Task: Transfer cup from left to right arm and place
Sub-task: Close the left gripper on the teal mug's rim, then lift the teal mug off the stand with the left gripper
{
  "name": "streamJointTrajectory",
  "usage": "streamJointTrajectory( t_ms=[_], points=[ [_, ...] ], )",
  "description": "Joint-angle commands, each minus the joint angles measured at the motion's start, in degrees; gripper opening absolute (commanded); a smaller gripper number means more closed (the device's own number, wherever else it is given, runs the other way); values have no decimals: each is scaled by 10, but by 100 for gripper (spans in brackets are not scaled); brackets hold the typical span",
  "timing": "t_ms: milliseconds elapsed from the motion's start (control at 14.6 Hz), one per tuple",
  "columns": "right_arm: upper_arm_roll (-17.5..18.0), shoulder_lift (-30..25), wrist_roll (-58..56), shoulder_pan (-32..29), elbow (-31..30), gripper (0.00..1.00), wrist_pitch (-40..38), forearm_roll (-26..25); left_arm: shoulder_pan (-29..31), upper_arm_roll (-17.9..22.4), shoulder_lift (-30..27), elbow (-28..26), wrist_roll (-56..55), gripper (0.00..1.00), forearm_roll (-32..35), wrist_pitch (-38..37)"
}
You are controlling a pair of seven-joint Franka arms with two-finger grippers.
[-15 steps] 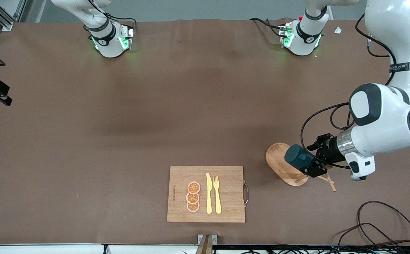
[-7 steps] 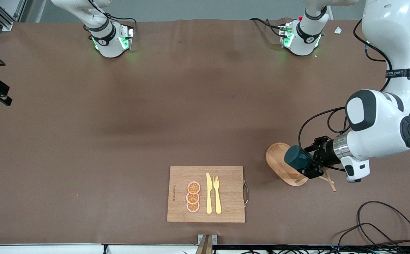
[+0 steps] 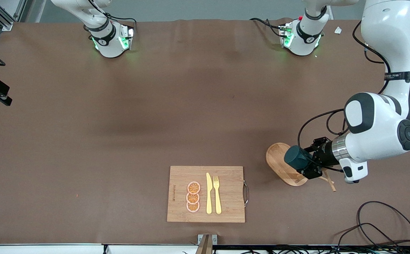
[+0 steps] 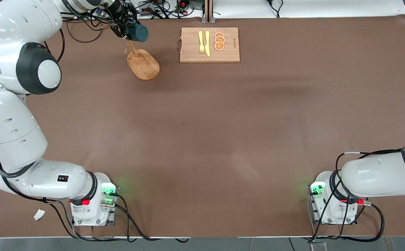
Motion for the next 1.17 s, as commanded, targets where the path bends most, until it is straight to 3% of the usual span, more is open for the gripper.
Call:
streamJointTrajectory(
  t_ms=[0, 206, 549, 892, 1097],
  points=[
    [1, -2, 5, 0, 3, 100, 0, 4, 2, 0, 9, 12, -4, 76, -9, -1],
    [1, -2, 5, -1, 3, 100, 0, 4, 2, 0, 1, 12, -6, 62, -7, -4],
    [1, -2, 5, -1, 3, 100, 0, 4, -16, -4, -43, 13, -23, 60, -2, -34],
    [1, -2, 5, -1, 3, 100, 0, 4, -123, -8, -56, 13, -107, 60, 69, -39],
    [1, -2, 5, -2, 3, 100, -1, 4, -204, -7, -50, 18, -145, 60, 146, -36]
  ],
)
